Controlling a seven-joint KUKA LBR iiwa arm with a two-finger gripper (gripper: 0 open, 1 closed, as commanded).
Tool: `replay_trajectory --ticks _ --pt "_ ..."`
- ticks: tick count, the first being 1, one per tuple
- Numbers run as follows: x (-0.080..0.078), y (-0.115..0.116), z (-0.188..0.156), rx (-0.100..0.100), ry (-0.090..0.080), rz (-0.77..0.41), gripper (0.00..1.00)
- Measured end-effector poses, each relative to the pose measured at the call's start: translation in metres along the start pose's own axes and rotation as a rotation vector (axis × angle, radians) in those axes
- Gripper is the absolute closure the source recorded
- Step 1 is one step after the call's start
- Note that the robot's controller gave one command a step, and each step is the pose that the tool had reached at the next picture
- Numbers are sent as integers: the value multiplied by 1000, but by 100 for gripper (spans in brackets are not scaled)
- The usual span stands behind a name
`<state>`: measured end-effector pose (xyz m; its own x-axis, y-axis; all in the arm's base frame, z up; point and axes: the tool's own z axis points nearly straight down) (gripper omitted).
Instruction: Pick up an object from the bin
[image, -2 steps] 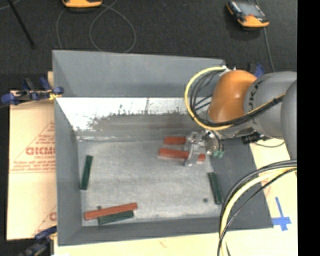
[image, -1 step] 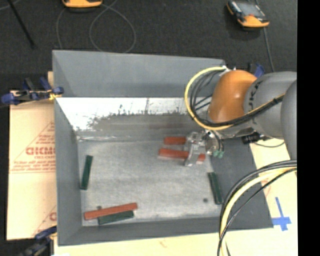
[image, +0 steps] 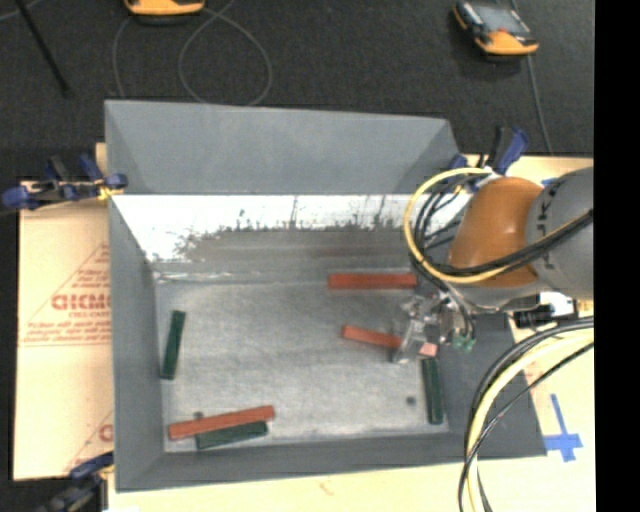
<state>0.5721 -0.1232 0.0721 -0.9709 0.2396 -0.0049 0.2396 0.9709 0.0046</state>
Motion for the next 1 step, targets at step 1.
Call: replay_trajectory --ticks 1 --pt "9 5 -176 4 -8 12 100"
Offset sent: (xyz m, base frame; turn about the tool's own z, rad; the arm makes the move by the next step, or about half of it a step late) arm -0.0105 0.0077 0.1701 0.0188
